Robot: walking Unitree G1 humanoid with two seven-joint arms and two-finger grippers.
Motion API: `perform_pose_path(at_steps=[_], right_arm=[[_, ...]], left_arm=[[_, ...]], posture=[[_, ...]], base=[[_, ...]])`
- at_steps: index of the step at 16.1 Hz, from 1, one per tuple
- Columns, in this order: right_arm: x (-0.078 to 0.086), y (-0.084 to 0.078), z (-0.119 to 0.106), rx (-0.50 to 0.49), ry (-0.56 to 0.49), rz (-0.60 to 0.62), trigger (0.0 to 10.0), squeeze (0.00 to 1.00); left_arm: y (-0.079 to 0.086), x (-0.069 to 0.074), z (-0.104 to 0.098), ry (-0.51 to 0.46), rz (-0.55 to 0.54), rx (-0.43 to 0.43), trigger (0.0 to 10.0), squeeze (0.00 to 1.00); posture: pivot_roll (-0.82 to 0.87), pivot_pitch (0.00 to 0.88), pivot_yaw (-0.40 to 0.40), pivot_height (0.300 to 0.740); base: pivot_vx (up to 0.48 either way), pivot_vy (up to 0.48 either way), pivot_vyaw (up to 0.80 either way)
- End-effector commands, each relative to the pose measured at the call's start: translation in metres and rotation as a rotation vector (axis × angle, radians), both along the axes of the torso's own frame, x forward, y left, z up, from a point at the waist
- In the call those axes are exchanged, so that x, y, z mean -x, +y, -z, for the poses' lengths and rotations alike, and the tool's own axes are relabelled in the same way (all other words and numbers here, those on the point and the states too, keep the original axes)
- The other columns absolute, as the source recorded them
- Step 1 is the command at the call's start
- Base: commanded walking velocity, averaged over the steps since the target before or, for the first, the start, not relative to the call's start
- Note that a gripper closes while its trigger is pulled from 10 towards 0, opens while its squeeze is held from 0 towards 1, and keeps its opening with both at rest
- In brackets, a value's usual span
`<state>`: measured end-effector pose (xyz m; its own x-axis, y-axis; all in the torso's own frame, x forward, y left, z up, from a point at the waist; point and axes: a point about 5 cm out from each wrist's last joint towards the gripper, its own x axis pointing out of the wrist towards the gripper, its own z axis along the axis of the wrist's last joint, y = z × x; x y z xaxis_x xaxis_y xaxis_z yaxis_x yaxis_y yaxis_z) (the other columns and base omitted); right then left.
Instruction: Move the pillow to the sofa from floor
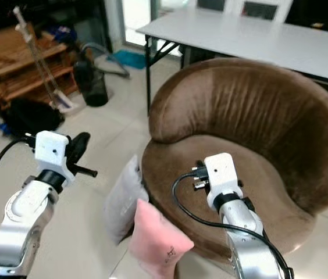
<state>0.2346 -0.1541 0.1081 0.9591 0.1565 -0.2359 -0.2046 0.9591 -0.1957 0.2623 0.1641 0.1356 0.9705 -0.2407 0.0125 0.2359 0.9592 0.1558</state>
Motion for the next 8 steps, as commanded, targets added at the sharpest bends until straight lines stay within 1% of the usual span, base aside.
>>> perform_pose_path(at_steps=[1,6,8], right_arm=[[0.0005,0.0021,-0.0008,-0.012,-0.006,-0.012,10.0,0.00],[-0.0003,0.0020,-0.0007,-0.006,-0.006,-0.021,10.0,0.00],[-0.0004,0.0019,-0.0007,-0.003,-0.006,-0.021,10.0,0.00]], left_arm=[[0.0054,0.0023,0.0002,-0.003,-0.006,-0.008,10.0,0.00],[0.0033,0.0007,0.0011,-0.007,-0.005,-0.012,10.0,0.00],[0.0029,0.0003,0.0012,-0.007,-0.009,-0.011,10.0,0.00]], posture=[[-0.07,0.000,0.017,0.705],[-0.07,0.000,0.013,0.650],[-0.07,0.000,0.013,0.635]], base=[[0.000,0.000,0.00],[0.000,0.000,0.00],[0.000,0.000,0.00]])
